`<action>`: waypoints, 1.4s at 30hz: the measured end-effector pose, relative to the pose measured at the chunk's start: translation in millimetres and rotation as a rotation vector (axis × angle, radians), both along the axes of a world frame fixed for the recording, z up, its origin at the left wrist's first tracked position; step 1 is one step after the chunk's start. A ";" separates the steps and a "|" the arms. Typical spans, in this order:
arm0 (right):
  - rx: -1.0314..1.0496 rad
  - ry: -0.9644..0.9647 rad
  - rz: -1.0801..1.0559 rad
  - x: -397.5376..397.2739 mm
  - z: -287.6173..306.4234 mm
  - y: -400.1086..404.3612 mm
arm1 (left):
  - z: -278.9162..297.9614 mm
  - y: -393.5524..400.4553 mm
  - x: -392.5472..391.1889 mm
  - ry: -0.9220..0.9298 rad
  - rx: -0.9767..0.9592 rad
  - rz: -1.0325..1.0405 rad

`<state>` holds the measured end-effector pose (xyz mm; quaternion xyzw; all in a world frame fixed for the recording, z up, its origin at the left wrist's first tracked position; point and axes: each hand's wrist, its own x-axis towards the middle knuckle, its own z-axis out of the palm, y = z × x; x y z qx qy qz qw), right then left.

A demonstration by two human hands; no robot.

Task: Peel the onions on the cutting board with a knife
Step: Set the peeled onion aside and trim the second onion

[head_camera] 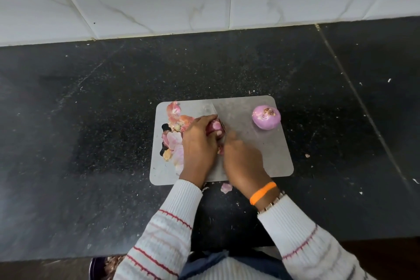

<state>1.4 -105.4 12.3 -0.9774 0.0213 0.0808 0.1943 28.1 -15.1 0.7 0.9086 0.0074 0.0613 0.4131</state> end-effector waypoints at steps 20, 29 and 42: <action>0.446 -0.172 -0.163 15.4 -17.0 -13.9 | 4.2 18.0 -7.1 0.134 -0.050 -0.054; 0.576 -0.249 -0.222 16.6 -18.6 -12.5 | -1.0 16.1 -8.9 0.127 0.080 -0.090; 0.460 -0.348 -0.177 0.9 -8.7 -29.9 | 37.9 25.1 -13.7 0.641 -1.247 0.157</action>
